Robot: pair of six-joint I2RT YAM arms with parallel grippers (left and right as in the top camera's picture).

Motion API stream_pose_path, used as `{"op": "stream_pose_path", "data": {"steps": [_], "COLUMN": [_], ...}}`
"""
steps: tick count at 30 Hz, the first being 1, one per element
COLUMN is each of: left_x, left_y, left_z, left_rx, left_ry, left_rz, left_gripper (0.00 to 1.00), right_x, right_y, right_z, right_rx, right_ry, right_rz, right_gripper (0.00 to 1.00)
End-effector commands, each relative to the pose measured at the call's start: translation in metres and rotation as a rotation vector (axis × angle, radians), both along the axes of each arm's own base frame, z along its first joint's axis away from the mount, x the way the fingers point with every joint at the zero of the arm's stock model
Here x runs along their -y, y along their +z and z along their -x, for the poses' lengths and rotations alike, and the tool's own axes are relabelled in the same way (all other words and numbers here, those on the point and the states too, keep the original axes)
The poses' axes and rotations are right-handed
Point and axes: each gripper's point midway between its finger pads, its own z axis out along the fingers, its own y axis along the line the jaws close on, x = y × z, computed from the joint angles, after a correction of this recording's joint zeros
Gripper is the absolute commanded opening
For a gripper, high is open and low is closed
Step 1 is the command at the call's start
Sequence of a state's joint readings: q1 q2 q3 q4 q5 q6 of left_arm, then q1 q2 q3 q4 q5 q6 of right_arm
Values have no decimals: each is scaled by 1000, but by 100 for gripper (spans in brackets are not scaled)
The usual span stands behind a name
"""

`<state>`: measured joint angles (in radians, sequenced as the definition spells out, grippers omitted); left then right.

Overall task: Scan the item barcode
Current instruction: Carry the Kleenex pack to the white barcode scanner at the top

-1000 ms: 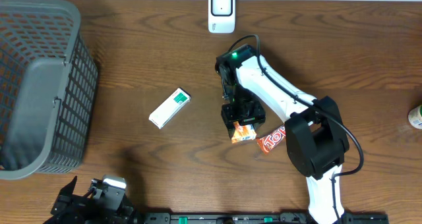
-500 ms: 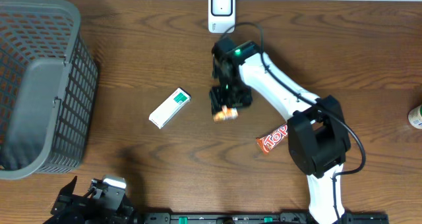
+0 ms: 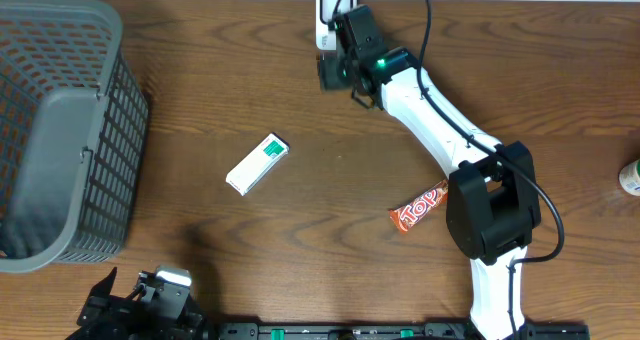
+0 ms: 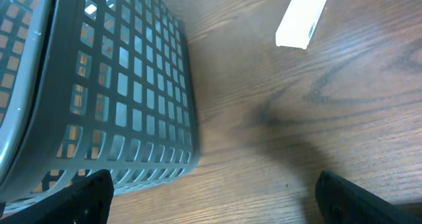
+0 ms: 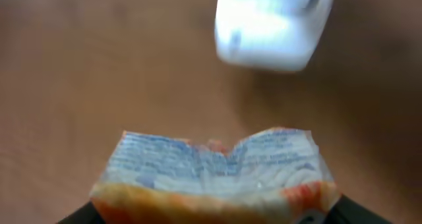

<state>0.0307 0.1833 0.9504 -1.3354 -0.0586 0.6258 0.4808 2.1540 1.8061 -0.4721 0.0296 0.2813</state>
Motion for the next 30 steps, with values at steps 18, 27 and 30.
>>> {"op": "stream_pose_path", "data": {"steps": [18, 27, 30], "left_x": [0, 0, 0], "left_y": [1, 1, 1], "left_z": [0, 0, 0], "left_rx": [4, 4, 4], "left_ry": [-1, -1, -1], "left_rz": [-5, -5, -5], "left_gripper": [98, 98, 98], "right_x": [29, 14, 11], "right_y": [15, 11, 4], "right_z": [-123, -149, -152], "right_rx": [511, 526, 500], "right_ry": [-247, -239, -235], "right_rz": [-122, -143, -128], "right_gripper": [62, 64, 64]}}
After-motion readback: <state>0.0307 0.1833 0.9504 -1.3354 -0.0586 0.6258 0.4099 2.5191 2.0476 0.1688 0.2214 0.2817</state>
